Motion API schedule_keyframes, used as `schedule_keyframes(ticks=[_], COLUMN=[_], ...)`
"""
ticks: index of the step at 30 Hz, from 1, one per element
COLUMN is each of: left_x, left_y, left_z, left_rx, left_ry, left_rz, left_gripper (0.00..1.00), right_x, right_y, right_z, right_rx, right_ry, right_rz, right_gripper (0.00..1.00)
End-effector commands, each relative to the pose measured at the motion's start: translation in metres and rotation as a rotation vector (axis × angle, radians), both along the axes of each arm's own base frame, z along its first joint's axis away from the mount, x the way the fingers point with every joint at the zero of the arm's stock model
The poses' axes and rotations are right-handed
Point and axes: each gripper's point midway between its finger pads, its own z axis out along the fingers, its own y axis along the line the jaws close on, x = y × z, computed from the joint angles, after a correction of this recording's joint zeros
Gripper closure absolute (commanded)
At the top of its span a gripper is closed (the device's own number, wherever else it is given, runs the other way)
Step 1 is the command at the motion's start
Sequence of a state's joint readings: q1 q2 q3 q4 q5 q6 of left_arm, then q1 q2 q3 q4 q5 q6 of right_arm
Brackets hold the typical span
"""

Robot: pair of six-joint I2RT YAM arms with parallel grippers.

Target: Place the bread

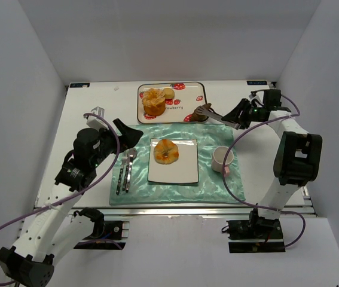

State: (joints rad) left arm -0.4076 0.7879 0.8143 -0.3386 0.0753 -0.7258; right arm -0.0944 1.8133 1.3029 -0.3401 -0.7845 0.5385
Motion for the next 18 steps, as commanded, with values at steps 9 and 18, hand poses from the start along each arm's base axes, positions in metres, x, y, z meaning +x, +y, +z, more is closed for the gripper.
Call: schedule_keyframes(ticks=[9,18], left_x=[-0.004,-0.007], left_y=[0.003,0.007], left_z=[0.019,0.021], left_rx=[-0.023,-0.019], left_ry=[-0.041,-0.049], left_rz=[0.007,0.018], left_gripper=[0.02,0.02], right_x=[0.021,-0.024], right_y=[0.004,0.021], right_z=[0.038,0.101], right_rx=[0.034,0.176], right_ry=[-0.144,-0.246], right_rz=[0.037,0.198], right_gripper=[0.81,0.81])
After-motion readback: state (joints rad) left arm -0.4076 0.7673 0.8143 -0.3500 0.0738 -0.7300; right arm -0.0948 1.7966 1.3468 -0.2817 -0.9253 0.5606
